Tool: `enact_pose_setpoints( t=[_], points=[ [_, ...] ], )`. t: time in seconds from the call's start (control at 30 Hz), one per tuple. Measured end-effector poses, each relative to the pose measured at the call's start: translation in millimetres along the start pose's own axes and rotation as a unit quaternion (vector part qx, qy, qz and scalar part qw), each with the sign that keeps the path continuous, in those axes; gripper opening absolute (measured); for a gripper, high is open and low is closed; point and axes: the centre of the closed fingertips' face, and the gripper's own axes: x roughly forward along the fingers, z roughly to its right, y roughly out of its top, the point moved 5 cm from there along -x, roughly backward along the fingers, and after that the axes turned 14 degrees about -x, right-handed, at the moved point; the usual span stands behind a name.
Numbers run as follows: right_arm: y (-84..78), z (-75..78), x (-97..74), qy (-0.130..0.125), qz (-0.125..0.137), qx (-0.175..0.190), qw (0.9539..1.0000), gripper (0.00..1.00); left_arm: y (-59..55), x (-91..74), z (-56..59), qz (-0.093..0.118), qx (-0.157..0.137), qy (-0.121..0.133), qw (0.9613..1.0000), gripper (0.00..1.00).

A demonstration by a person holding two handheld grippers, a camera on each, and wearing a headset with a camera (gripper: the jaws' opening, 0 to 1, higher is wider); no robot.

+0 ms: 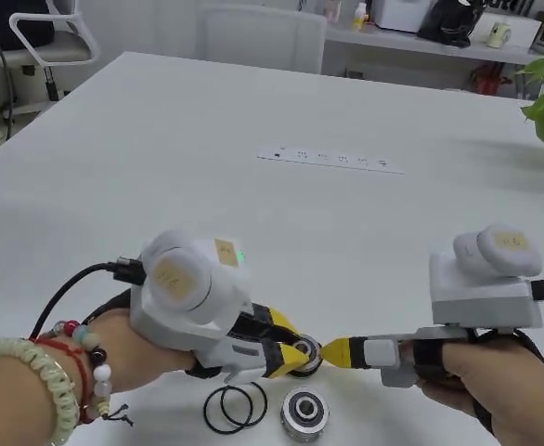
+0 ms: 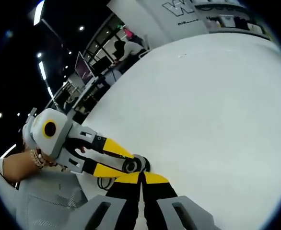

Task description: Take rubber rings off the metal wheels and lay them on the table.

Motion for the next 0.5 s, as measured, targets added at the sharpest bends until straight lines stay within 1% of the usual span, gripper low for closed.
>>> enact_pose_setpoints(
  t=[0.03, 0.2, 0.4, 0.5],
  points=[
    [-0.1, -0.4, -0.1, 0.001, 0.000, 0.001, 1.0000, 0.00, -0.7, -0.2, -0.7, 0.009, -0.009, -0.003, 0.9999, 0.13],
    [0.2, -1.4, 0.1, 0.003, 0.001, 0.006, 1.0000, 0.00, -1.4, -0.2, -0.2, 0.021, -0.011, -0.008, 0.9997, 0.13],
    [0.8, -4.1, 0.2, 0.006, 0.002, 0.007, 1.0000, 0.00, -1.8, -0.2, 0.2, 0.027, -0.011, -0.010, 0.9995, 0.13],
    [0.9, -6.8, 0.0, 0.006, 0.003, 0.008, 1.0000, 0.00, -1.8, 0.0, 0.1, 0.027, -0.008, -0.009, 0.9996, 0.13]
  ],
)
